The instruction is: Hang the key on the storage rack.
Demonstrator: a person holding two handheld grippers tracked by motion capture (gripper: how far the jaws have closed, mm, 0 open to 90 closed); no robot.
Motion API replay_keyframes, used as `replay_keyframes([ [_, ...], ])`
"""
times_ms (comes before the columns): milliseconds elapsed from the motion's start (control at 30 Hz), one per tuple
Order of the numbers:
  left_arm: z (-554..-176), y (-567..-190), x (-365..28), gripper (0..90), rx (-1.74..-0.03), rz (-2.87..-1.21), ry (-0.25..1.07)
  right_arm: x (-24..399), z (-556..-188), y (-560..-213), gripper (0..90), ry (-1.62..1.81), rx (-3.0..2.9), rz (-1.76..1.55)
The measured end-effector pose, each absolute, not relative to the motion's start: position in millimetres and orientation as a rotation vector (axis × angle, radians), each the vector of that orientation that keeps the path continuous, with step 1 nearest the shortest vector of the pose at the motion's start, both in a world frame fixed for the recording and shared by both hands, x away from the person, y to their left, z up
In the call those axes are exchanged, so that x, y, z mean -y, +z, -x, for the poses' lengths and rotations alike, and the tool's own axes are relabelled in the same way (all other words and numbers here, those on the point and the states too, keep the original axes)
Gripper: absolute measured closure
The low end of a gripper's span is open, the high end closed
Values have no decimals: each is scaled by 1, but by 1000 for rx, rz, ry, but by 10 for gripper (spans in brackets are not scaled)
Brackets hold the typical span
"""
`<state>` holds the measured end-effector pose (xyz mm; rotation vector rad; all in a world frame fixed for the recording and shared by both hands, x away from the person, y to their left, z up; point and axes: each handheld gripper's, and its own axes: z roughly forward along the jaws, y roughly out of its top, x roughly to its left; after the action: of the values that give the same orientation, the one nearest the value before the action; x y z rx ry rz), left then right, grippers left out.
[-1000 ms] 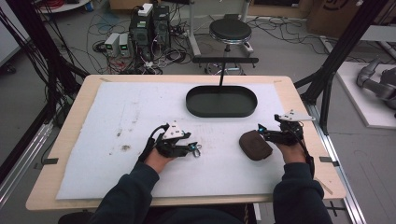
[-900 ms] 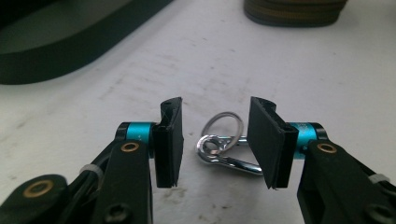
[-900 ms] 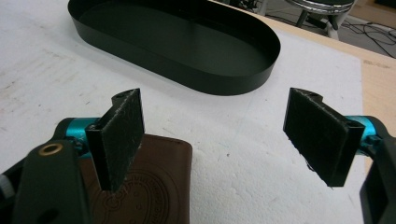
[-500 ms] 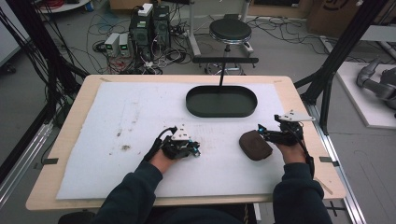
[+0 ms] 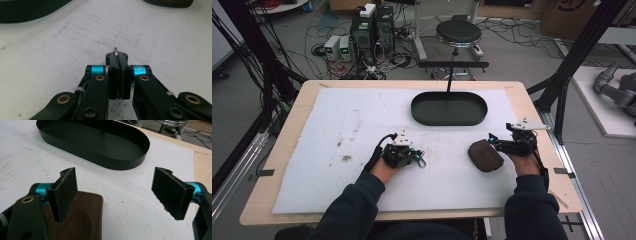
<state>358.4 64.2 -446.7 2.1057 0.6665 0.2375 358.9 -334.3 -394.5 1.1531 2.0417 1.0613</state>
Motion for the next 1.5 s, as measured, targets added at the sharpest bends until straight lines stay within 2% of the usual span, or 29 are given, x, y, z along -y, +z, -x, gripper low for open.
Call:
replay_keyframes([
  [267, -365, -423, -77, 882, -654, -1961, 226, 334, -359, -394, 211, 1066, -2039, -1158],
  [567, -397, -372, -85, 881, -592, -1903, 317, 335, -360, -394, 211, 1081, -2033, -1155],
  [867, -467, -318, -84, 881, -589, -1858, 406, 336, -361, -394, 211, 1102, -2030, -1160],
  [1133, -505, -305, -68, 881, -552, -1877, 427, 337, -362, -395, 211, 1114, -2035, -1174],
  [1500, -533, -302, -60, 880, -591, -1881, 446, 337, -361, -394, 211, 1136, -2033, -1165],
])
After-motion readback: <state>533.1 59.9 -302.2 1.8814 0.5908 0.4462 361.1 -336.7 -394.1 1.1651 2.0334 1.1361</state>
